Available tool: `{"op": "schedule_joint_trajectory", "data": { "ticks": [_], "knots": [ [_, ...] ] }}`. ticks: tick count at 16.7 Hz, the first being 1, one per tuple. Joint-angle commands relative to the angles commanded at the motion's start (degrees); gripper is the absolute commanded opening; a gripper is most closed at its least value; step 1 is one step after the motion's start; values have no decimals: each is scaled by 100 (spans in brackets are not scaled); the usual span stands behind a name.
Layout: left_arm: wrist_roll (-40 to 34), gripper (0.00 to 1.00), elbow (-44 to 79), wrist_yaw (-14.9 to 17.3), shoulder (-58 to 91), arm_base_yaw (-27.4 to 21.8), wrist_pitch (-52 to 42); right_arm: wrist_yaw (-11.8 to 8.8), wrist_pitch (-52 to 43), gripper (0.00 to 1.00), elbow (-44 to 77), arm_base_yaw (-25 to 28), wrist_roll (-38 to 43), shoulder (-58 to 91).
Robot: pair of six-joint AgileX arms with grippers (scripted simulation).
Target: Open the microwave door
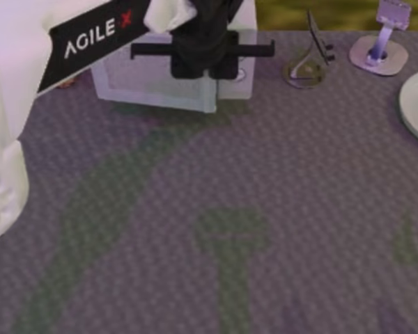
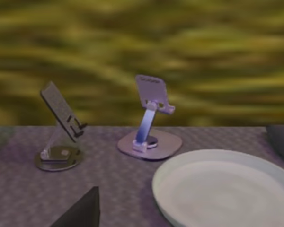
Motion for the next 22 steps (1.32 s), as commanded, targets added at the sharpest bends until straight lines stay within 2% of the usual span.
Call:
{"op": "schedule_joint_trajectory", "data": {
  "ticks": [22],
  "knots": [
    [149, 0, -253, 65, -165, 9, 145, 0, 0, 100, 0, 0, 0, 0]
  ]
}}
